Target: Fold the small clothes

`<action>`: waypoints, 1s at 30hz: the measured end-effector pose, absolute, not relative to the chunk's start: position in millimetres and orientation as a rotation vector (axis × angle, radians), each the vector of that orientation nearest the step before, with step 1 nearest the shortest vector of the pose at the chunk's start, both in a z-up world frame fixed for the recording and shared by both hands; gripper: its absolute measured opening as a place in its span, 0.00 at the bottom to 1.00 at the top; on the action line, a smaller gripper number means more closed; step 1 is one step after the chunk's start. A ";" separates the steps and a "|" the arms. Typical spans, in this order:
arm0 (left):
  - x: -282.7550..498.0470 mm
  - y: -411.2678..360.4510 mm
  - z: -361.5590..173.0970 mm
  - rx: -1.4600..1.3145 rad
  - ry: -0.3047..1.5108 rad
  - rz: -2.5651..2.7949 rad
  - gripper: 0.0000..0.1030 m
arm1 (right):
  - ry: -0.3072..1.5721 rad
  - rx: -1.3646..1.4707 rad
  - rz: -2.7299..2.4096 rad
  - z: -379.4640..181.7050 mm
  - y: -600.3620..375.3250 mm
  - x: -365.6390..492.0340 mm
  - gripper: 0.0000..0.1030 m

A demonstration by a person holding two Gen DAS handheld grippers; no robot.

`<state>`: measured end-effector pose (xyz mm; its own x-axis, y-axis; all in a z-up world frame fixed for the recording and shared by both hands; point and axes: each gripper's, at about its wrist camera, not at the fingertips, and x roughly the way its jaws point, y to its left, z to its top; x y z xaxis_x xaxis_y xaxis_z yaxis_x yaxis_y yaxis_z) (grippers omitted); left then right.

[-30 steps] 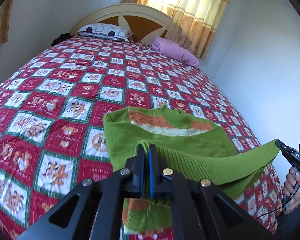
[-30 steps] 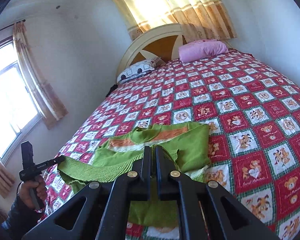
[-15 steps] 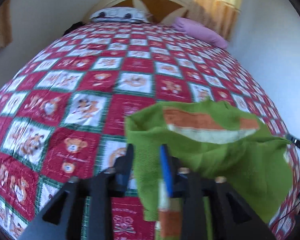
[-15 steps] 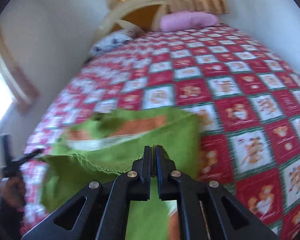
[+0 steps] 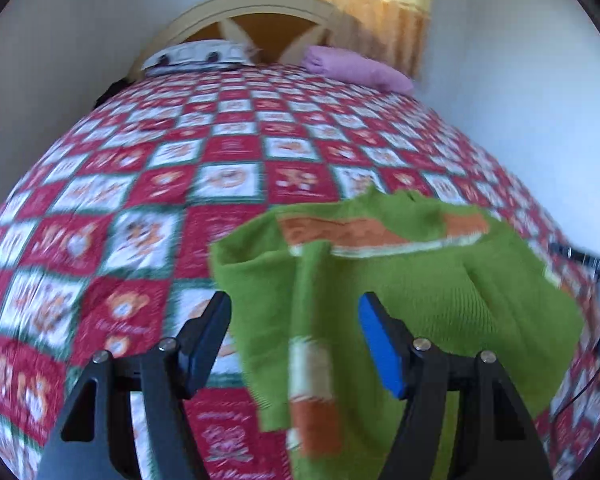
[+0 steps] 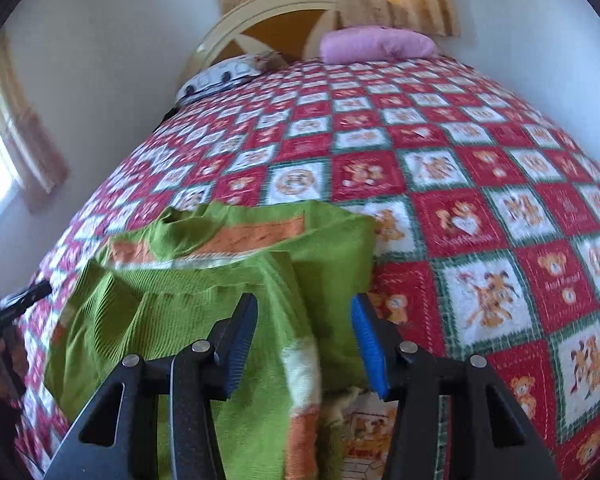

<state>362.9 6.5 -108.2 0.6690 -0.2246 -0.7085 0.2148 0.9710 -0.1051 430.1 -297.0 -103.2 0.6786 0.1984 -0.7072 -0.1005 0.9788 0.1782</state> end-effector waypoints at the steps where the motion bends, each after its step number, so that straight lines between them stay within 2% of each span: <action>1: 367.2 -1.2 -111.4 0.014 0.814 -0.253 0.67 | 0.807 0.095 0.184 -101.7 -289.7 430.5 0.48; 6: 388.0 -23.0 -138.2 0.088 0.880 -0.235 0.64 | 0.854 -0.105 0.189 -115.3 -259.3 441.5 0.48; 7: 388.4 -24.4 -141.1 0.095 0.887 -0.232 0.48 | 0.873 -0.129 0.181 -122.5 -256.9 445.9 0.48; 8: 391.5 -25.3 -145.2 0.100 0.906 -0.228 0.20 | 0.884 -0.146 0.169 -128.2 -256.2 449.6 0.48; 9: 394.1 -23.1 -148.4 0.077 0.931 -0.233 0.08 | 0.889 -0.172 0.145 -134.2 -255.9 454.2 0.32; 10: 394.3 -19.1 -147.9 0.041 0.938 -0.238 0.06 | 0.899 -0.194 0.133 -137.1 -255.3 457.2 0.15; 11: 393.2 -14.2 -144.7 0.003 0.932 -0.243 0.05 | 0.902 -0.206 0.122 -137.3 -256.2 459.6 0.03; 14: 384.7 3.1 -123.7 -0.040 0.847 -0.228 0.05 | 0.824 -0.110 0.121 -114.5 -270.8 456.4 0.03; 17: 384.9 17.3 -118.5 -0.092 0.837 -0.223 0.05 | 0.791 -0.057 0.097 -103.3 -280.6 460.5 0.03; 26: 415.7 24.2 -146.9 -0.166 0.915 -0.179 0.05 | 0.902 0.142 0.067 -125.6 -297.3 504.3 0.03; 30: 415.6 23.5 -137.6 -0.158 0.857 -0.175 0.06 | 0.862 0.141 0.063 -124.5 -294.9 508.6 0.03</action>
